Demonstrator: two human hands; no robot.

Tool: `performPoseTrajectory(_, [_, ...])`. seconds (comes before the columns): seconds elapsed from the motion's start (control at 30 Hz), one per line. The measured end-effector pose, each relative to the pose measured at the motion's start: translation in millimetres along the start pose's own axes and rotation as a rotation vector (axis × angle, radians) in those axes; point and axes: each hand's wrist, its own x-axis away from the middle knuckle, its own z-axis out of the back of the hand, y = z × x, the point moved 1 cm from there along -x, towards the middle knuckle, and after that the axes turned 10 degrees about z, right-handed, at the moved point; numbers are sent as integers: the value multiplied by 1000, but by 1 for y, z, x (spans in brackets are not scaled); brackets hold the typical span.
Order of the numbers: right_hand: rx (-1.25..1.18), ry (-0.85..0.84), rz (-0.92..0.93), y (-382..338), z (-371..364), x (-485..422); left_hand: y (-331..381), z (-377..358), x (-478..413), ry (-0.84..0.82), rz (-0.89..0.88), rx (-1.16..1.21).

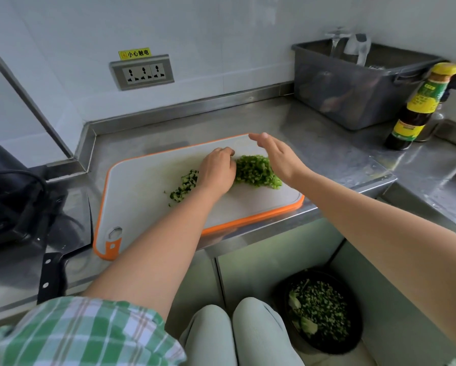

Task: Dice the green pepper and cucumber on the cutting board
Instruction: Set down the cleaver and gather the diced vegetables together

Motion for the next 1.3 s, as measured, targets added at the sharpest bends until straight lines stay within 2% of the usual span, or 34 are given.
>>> performPoseTrajectory(0.17, [-207, 187, -189, 9, 13, 9, 5, 1, 15, 75, 26, -49])
performPoseTrajectory(0.3, [-240, 177, -283, 20, 11, 19, 4, 6, 25, 101, 72, -358])
performPoseTrajectory(0.37, [-198, 179, -322, 23, 7, 23, 3, 5, 28, 77, 88, -414])
performPoseTrajectory(0.7, [-118, 120, -260, 15, -22, 15, -3, 0, 29, 67, 54, -230])
performPoseTrajectory(0.83, [-151, 214, -253, 18, -12, 12, -7, 2, 25, 97, 63, -121])
performPoseTrajectory(0.9, [-133, 234, -258, 20, -10, 13, -6, 2, 22, 78, 69, -33])
performPoseTrajectory(1.03, [-117, 153, -240, 19, -17, 12, 0, -2, 7, -4, 68, 70])
performPoseTrajectory(1.17, [-153, 207, -276, 25, -10, 0, 5, -8, -6, -124, 125, 119])
performPoseTrajectory(1.3, [-144, 85, -257, 26, -13, -4, 4, -18, -10, -120, 150, 254])
